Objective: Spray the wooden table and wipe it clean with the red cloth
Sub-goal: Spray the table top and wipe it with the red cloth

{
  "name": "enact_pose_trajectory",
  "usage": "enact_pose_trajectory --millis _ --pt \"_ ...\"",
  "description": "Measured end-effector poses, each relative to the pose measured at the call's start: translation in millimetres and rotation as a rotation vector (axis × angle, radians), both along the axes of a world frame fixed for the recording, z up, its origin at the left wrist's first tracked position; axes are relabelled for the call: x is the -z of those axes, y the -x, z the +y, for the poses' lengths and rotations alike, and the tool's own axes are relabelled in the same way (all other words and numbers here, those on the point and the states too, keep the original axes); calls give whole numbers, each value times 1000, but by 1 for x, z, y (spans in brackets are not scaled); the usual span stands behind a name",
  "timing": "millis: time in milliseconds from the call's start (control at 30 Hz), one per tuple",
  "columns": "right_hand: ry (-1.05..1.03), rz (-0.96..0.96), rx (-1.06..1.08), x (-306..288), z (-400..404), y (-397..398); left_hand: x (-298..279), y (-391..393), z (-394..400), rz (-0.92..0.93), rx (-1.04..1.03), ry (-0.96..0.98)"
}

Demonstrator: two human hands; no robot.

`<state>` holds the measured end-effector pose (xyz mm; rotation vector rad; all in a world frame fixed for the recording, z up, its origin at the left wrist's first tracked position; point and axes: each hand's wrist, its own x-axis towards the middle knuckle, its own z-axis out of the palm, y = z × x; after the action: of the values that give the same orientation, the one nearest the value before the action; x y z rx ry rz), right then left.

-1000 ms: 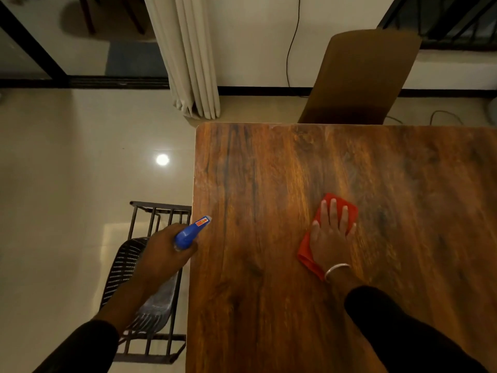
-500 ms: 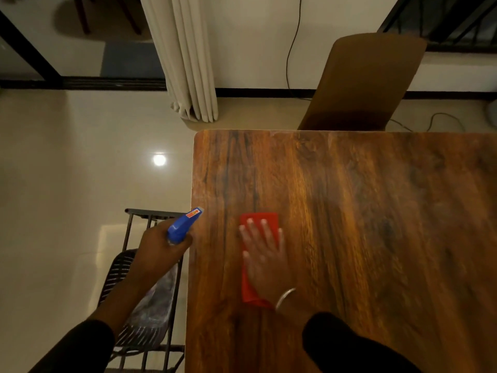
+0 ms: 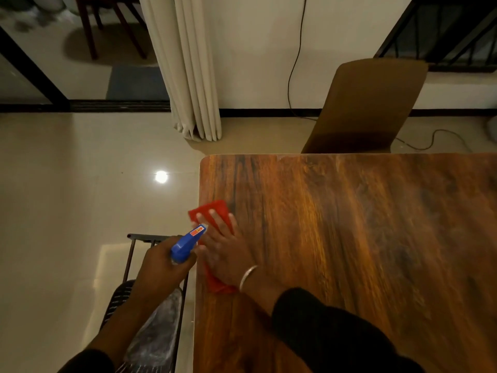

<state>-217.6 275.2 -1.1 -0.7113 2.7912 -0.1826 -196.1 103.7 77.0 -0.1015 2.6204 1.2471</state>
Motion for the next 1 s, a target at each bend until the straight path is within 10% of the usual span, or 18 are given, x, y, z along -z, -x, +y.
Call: enact_pose_trajectory --millis 333,633,1000 --pt "31 -59 916 -42 179 160 11 17 -5 53 -17 -60" --pt "-48 -26 194 -15 1 156 -2 2 -25 -37 -122 50" --pt "-29 57 -91 -4 54 -102 -34 -39 29 -89 -177 51"
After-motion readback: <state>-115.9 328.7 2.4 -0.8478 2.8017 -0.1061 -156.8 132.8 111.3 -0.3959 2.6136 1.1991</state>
